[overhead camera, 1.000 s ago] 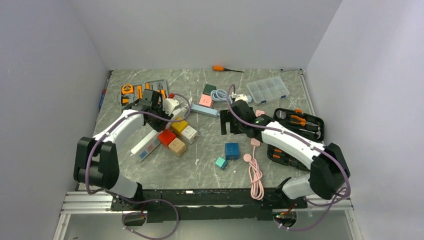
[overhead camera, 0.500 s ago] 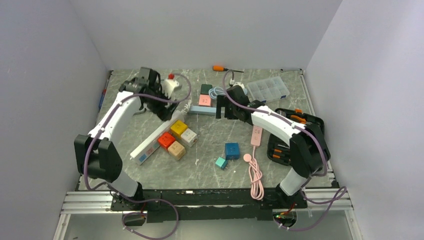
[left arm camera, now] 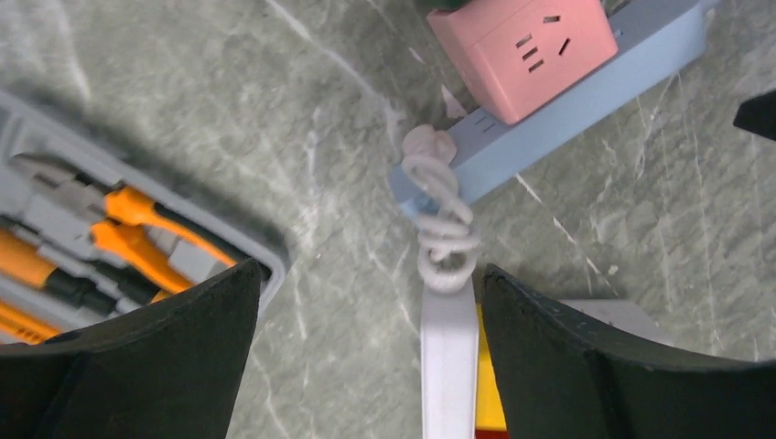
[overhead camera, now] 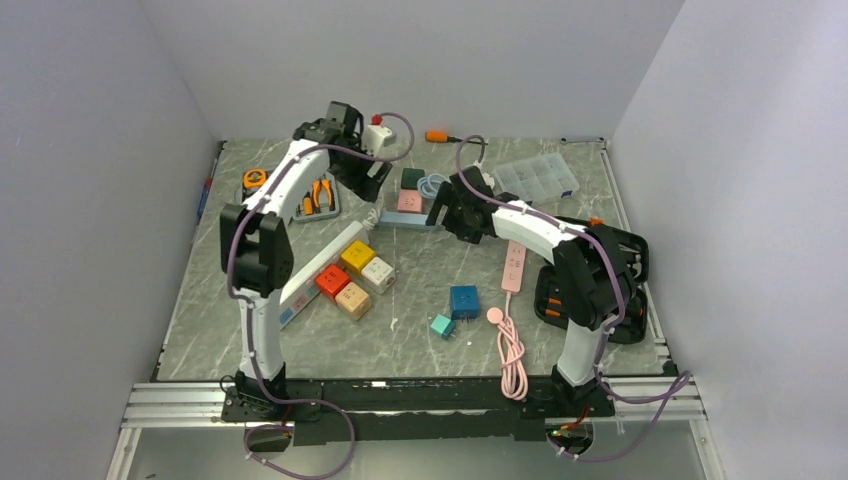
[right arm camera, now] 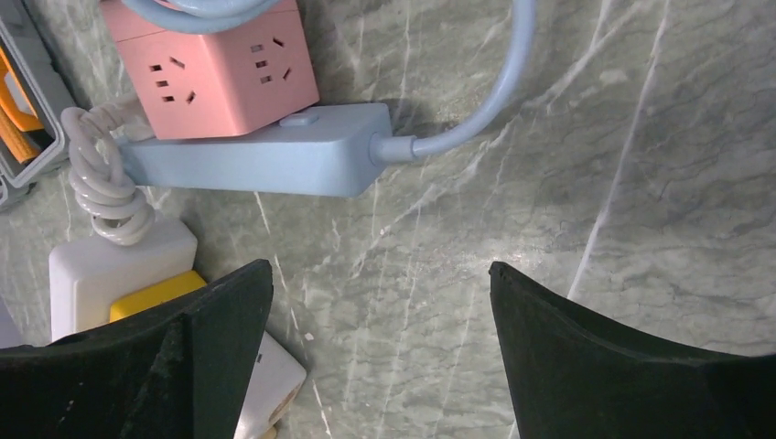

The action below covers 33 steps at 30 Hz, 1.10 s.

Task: Pull the plug off the socket
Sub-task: Move the socket to the center of the board, then pick up the socket from the center of the board.

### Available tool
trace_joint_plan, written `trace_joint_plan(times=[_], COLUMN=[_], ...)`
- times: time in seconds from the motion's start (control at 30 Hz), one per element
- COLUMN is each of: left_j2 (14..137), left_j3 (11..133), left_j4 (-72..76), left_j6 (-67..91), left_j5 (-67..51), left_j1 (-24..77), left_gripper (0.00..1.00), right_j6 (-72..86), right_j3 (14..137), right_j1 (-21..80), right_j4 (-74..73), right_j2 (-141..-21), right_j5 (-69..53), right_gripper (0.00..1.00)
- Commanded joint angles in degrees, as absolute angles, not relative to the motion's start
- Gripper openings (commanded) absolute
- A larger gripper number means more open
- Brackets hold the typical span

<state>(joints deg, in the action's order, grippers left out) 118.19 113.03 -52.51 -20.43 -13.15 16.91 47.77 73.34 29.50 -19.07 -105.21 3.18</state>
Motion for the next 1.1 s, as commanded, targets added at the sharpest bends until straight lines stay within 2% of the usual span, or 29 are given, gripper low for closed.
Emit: trace_joint_plan(times=[0.0,0.17,0.43,0.6,0.87,1.07], left_j2=[121.9,126.3,129.8,130.4,124.3,120.9], left_j3=[117.8,118.9,121.4,121.6,108.8,101.1], left_j4=[-51.9,-52.7,-52.6,-51.9,-46.4,-45.0], left_j6=[-17.3,-14.0,-11.3,-11.4,-14.9,-18.4], left_j5=[-12.3,-13.2,-14.4,-15.8,-16.6,-16.0], left_j1=[19.2,19.7,19.6,19.6,19.9,21.3], left_gripper=[0.87,0.67,0.64,0.51,0.30,0.17], right_j6=[51.6,51.0,50.2,51.5,57.1,62.8], right_j3=[70.7,67.6,65.9,67.4,71.7,69.2], right_j1=[29.6,29.5,29.5,29.5,28.4,28.4], right_j4=[-14.8,-13.2,-11.9,-11.8,-12.3,-9.2], right_j2=[-101.9,-98.9,-97.5,-99.7,-106.2,-106.9], right_j5=[3.6,6.4,7.8,9.0,8.1,7.6], right_gripper=[0.89,0.88,0.85,0.84,0.76,0.76])
